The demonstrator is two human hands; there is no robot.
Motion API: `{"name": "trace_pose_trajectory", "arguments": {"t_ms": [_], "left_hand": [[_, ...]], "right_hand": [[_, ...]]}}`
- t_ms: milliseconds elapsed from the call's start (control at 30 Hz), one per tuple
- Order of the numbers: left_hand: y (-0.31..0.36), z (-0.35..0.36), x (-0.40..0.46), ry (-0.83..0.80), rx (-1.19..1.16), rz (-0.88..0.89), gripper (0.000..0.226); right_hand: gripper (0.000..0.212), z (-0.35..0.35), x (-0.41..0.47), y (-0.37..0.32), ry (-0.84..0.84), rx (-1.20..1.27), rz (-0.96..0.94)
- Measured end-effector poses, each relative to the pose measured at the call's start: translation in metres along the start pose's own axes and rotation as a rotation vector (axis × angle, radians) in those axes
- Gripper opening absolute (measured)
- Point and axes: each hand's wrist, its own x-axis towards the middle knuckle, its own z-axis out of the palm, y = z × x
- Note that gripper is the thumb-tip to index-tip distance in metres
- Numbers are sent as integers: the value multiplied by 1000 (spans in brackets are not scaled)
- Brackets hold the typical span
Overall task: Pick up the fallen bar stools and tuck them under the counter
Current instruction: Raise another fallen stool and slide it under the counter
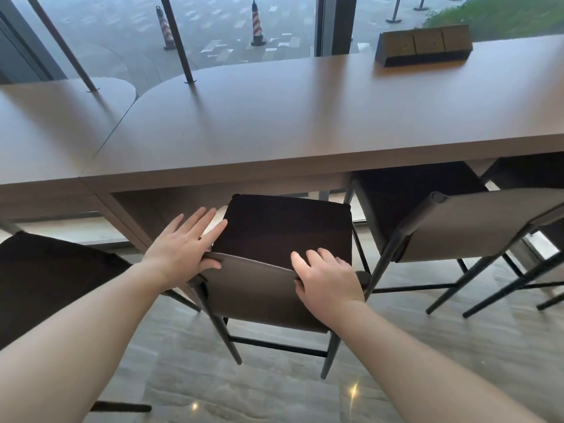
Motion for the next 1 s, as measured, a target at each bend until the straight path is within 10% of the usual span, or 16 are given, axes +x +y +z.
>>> {"name": "trace_pose_trajectory", "arguments": {"t_ms": [1000], "left_hand": [[-27, 27, 12, 2, -219, -9, 82]], "right_hand": [[57, 11, 56, 10, 166, -130, -153]]}}
